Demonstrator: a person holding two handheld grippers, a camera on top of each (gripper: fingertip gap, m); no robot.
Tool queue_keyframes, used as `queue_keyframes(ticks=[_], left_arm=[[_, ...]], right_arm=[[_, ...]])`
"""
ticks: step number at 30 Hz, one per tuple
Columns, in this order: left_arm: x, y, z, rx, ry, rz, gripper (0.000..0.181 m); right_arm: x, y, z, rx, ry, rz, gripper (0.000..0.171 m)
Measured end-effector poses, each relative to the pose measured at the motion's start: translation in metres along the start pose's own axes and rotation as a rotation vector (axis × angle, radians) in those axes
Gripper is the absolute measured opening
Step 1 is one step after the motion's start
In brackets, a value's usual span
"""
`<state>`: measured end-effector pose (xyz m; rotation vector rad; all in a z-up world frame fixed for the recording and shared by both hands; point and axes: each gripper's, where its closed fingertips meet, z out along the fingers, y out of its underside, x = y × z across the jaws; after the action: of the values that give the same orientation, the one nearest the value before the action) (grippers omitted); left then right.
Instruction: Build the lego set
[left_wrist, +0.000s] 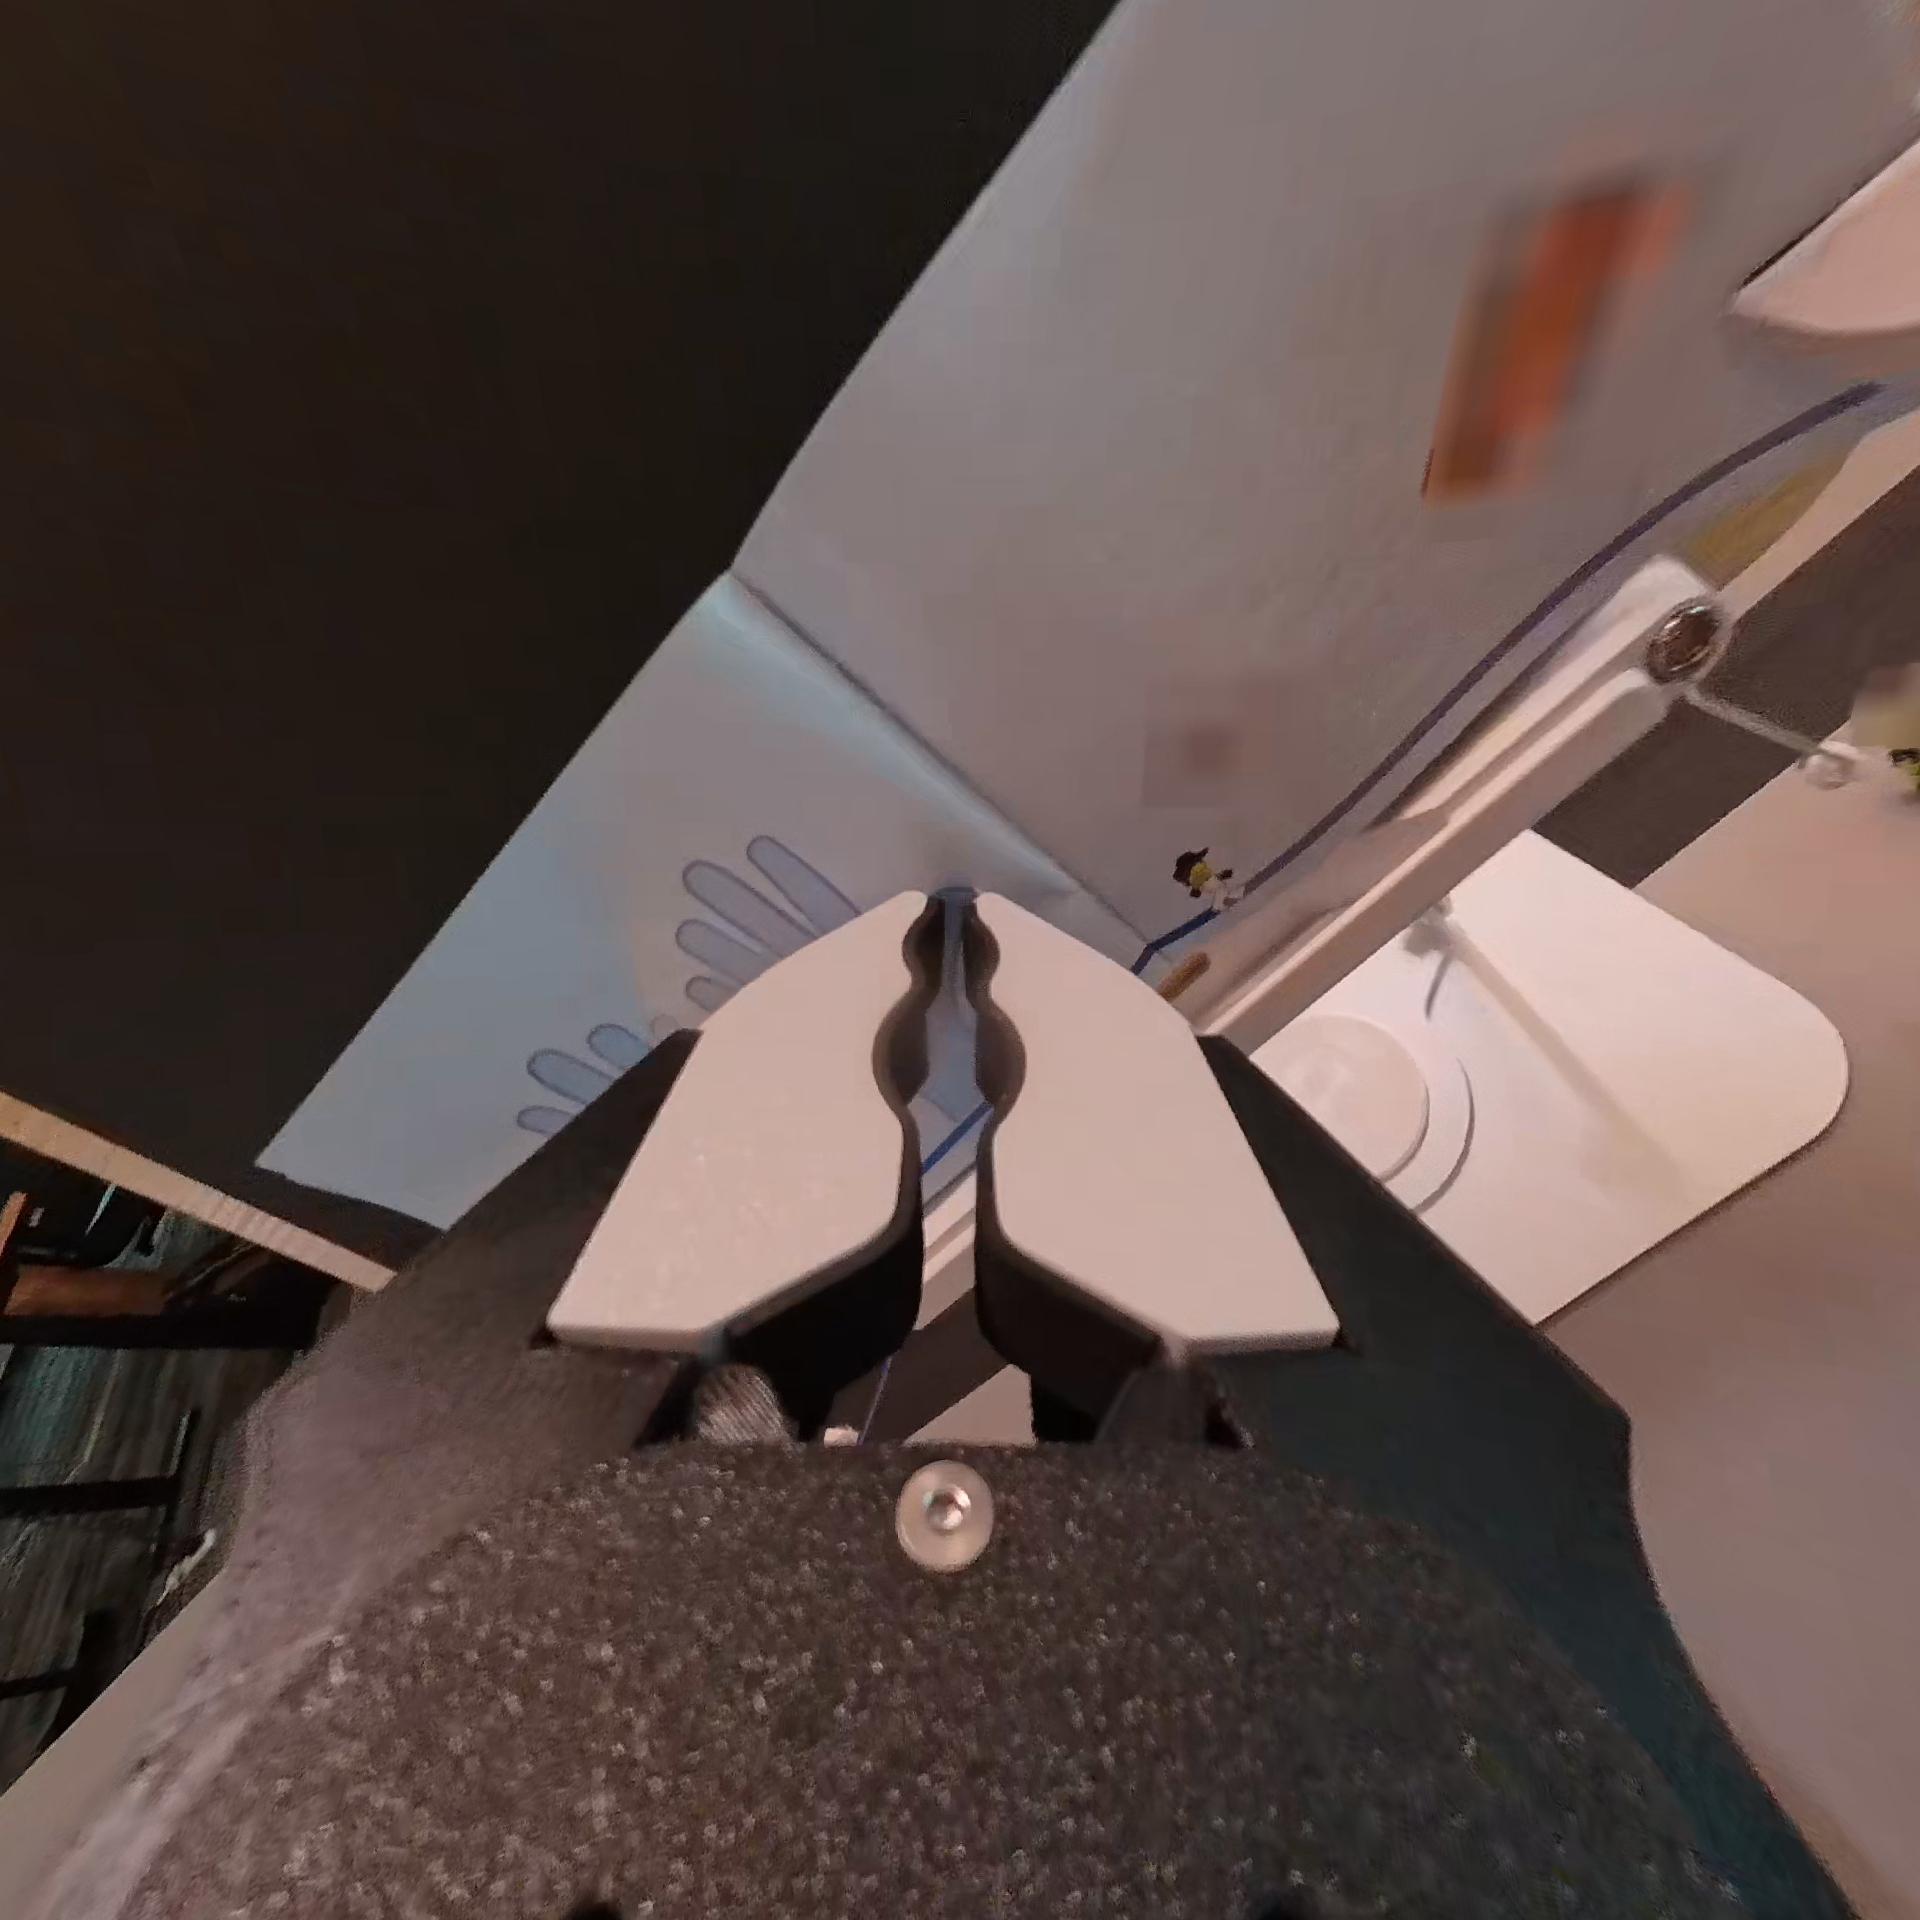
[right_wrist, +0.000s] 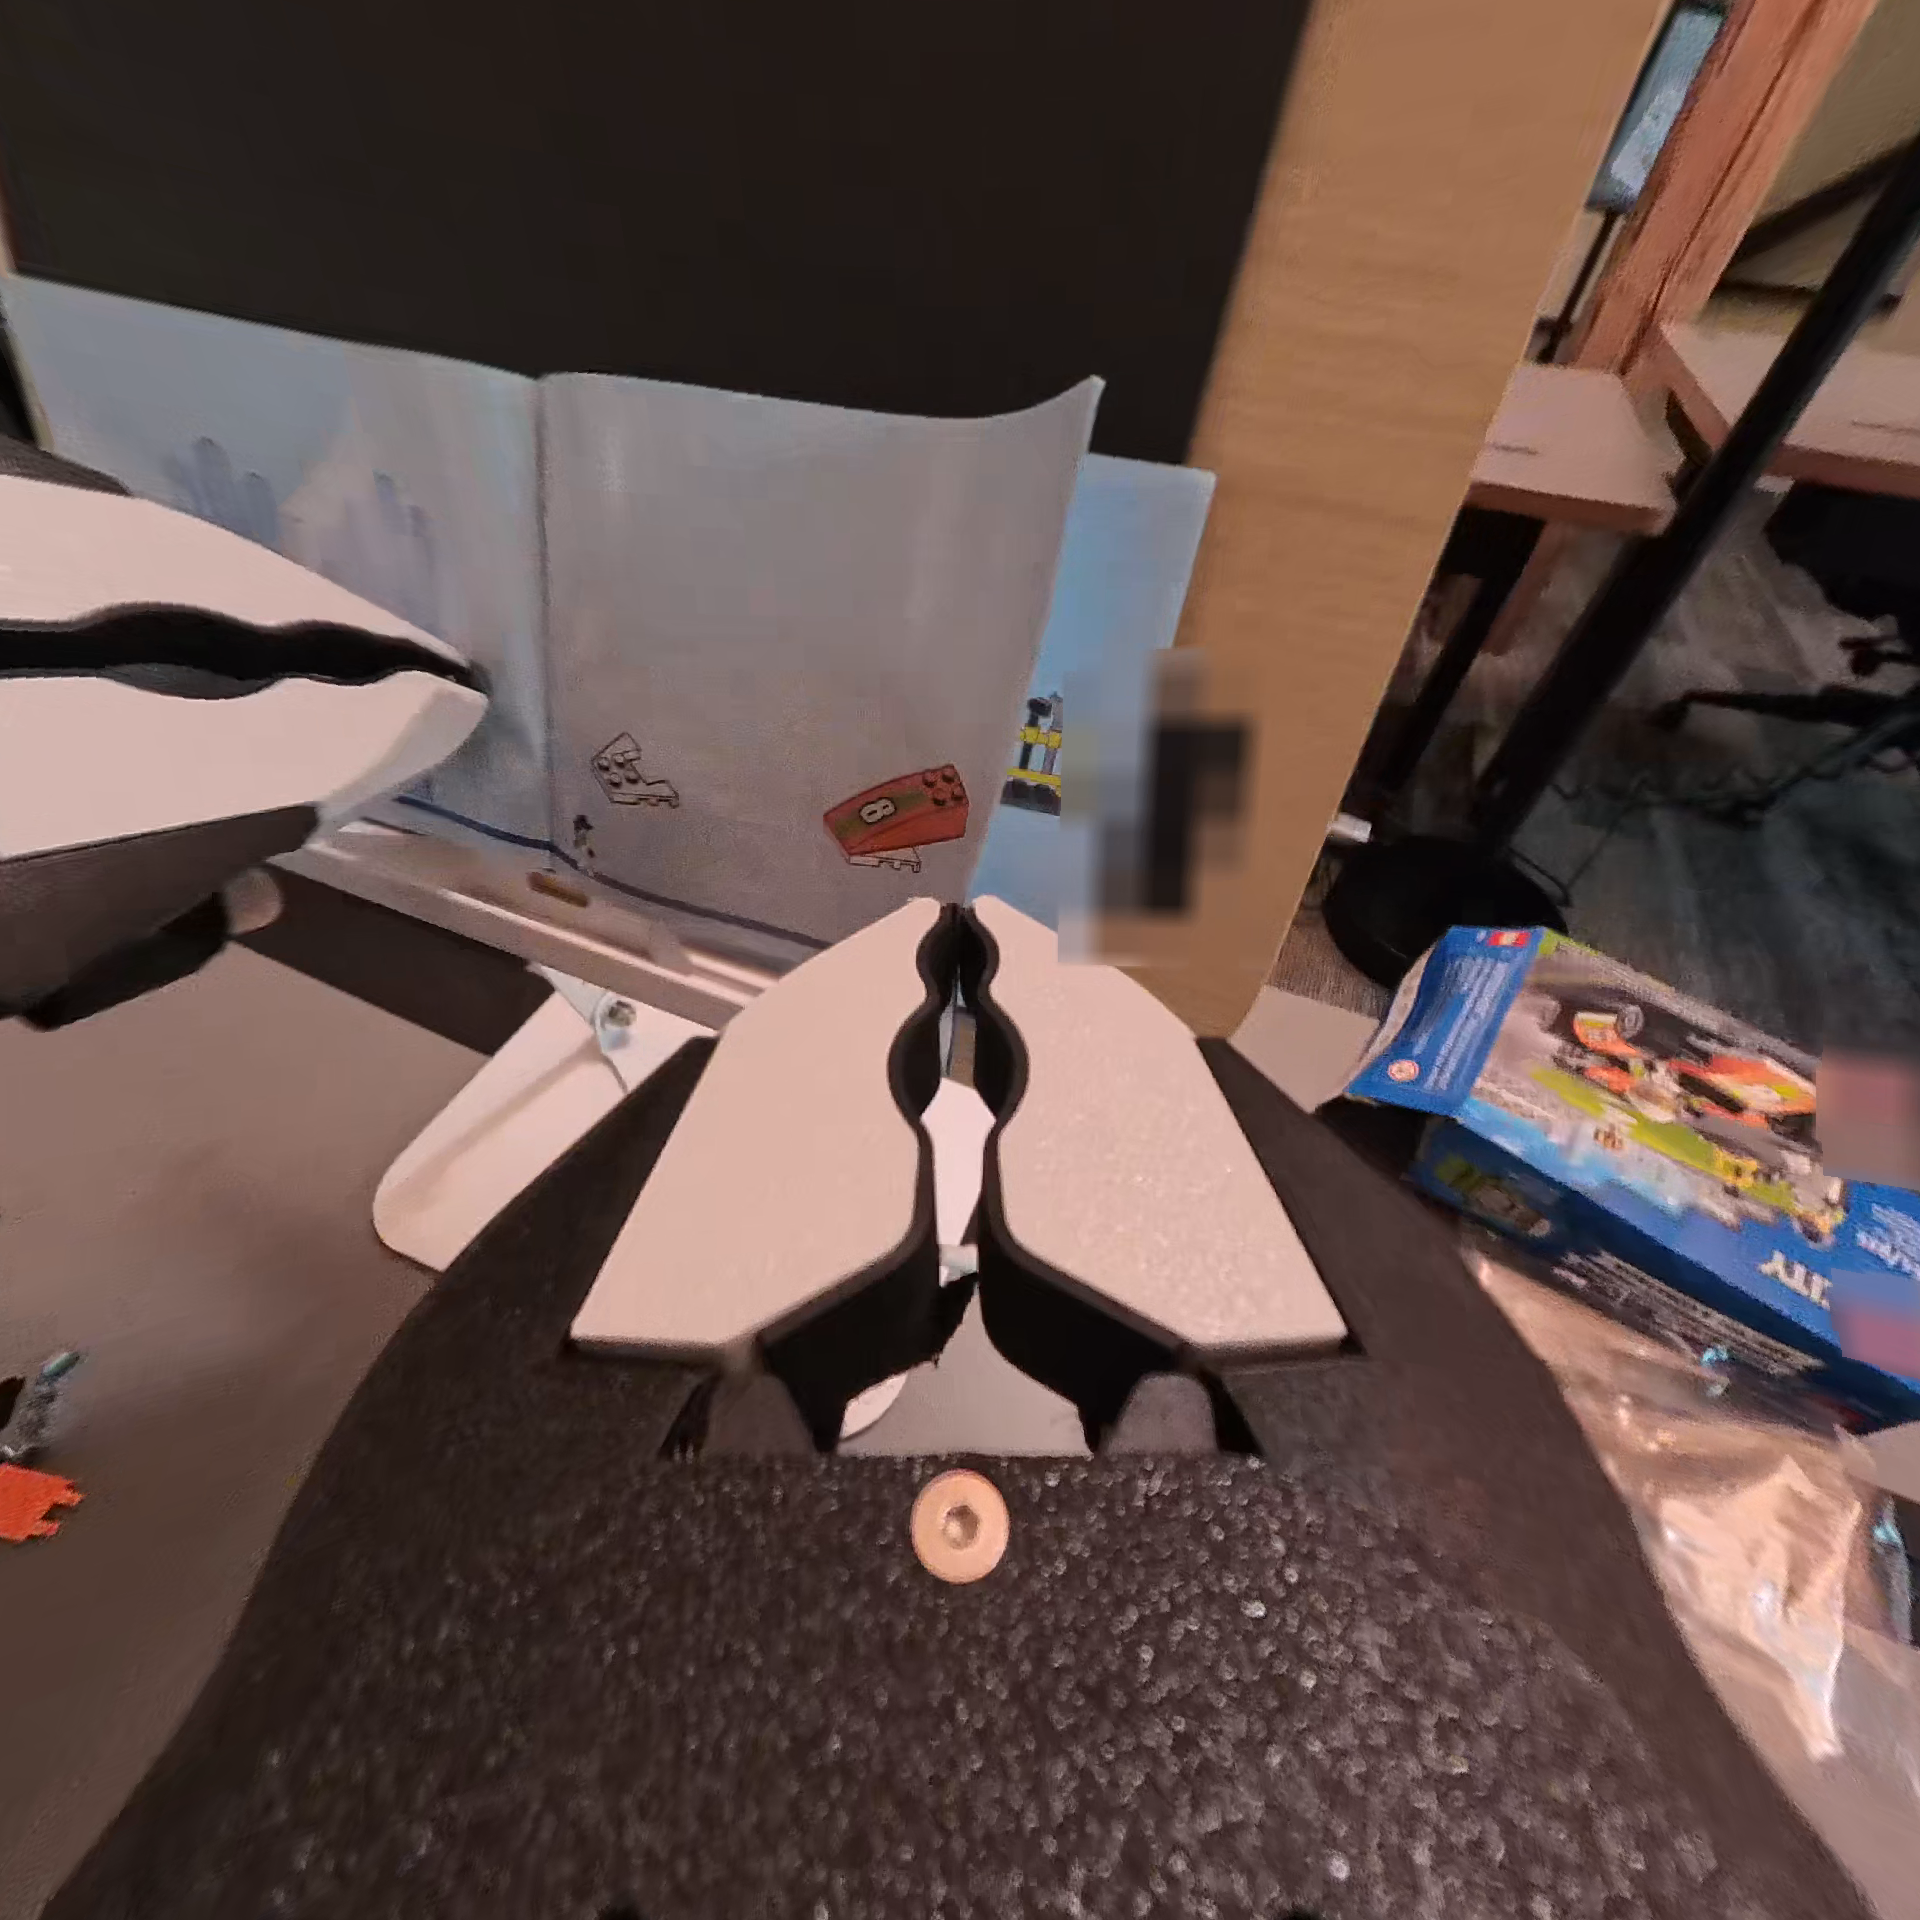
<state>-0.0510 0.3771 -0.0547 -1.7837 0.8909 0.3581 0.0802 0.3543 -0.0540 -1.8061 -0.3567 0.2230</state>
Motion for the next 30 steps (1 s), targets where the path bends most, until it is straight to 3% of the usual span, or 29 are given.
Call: queue_keyframes(ticks=[5, 10, 14, 17, 23, 27, 30], left_arm=[[0.018, -0.022, -0.003, 0.088, 0.050, 0.003, 0.001], [0.028, -0.021, 0.011, 0.052, 0.066, 0.036, 0.001], [0.026, -0.022, 0.013, 0.031, 0.068, 0.014, 0.000], [0.026, -0.022, 0.012, 0.033, 0.063, 0.018, 0.000], [0.027, -0.022, 0.010, 0.038, 0.057, 0.014, 0.000], [0.027, -0.019, 0.010, 0.035, 0.057, 0.019, 0.000], [0.027, -0.020, 0.011, 0.035, 0.044, 0.060, 0.000]], right_arm=[[0.007, 0.010, 0.011, -0.022, 0.045, -0.018, 0.000], [0.010, 0.013, 0.015, -0.037, 0.030, -0.017, 0.001], [0.021, 0.023, 0.004, -0.040, 0.003, 0.094, 0.013], [0.012, 0.040, -0.018, -0.007, -0.113, 0.320, 0.015], [-0.059, 0.082, -0.025, -0.023, -0.590, 0.924, 0.030], [-0.042, 0.061, -0.009, 0.147, -0.763, 1.296, 0.042], [-0.025, 0.049, -0.006, 0.266, -0.794, 1.378, 0.035]])
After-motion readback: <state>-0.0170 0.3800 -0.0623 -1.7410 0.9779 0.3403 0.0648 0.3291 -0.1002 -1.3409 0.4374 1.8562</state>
